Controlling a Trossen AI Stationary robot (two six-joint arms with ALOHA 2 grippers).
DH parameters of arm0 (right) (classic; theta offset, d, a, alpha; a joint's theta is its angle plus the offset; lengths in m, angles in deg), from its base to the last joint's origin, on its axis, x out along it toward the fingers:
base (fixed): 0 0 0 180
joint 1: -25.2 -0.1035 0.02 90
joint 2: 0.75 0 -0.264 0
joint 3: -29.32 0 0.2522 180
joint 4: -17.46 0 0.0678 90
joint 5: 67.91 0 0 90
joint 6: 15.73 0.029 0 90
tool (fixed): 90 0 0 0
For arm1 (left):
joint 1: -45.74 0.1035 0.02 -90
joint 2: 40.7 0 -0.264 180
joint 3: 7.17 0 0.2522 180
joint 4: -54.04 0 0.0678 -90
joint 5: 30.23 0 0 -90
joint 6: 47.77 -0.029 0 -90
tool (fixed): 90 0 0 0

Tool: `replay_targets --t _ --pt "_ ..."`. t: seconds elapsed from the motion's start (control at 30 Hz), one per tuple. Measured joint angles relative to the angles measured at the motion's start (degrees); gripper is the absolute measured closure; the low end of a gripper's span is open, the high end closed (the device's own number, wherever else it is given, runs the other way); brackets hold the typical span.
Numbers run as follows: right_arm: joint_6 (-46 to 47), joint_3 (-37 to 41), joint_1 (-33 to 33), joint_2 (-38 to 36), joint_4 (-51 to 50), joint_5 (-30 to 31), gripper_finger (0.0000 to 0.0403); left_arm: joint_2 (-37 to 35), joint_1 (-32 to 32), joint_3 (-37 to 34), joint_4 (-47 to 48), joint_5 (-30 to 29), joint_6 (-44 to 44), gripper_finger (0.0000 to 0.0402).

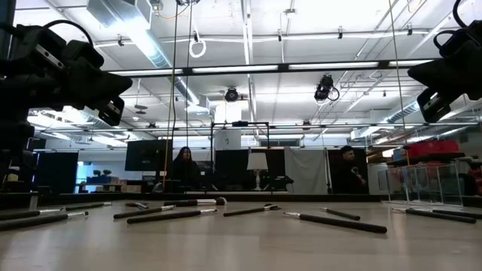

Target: Put items in baskets/containers

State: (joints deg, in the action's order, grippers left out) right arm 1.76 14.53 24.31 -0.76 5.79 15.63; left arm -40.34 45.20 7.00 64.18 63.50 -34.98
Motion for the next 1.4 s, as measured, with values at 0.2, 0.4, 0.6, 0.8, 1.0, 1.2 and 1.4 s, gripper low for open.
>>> replay_targets --t 0.2,0.4,0.6,0.8,1.0,1.2,1.4 --pt "0.00 0.00 -0.01 0.00 0.00 0.00 0.0382 -0.01 0.00 0.01 0.02 0.02 -0.02 0.0383" --pt "-0.01 0.01 0.00 0.00 0.00 0.00 0.0382 -0.01 0.00 0.02 0.00 0.00 -0.02 0.0383" --pt "0.00 0.00 -0.02 0.00 0.00 0.00 0.0382 -0.02 -0.02 0.00 0.02 0.02 0.31 0.0383" --pt "0.01 0.01 -0.02 0.00 0.00 0.00 0.0382 0.00 0.00 0.00 0.00 -0.14 0.27 0.0384" --pt "0.01 0.01 -0.01 0.00 0.00 0.00 0.0382 0.39 -0.11 0.02 0.24 1.32 -5.84 0.0398" --pt "-0.01 0.00 0.00 0.00 0.00 0.00 0.0382 4.05 -0.09 0.19 -0.50 -13.68 -9.02 0.0399" --pt "0.00 -0.01 -0.01 0.00 0.01 0.00 0.0382 15.80 0.36 2.04 -6.52 -21.34 -8.16 0.0400"
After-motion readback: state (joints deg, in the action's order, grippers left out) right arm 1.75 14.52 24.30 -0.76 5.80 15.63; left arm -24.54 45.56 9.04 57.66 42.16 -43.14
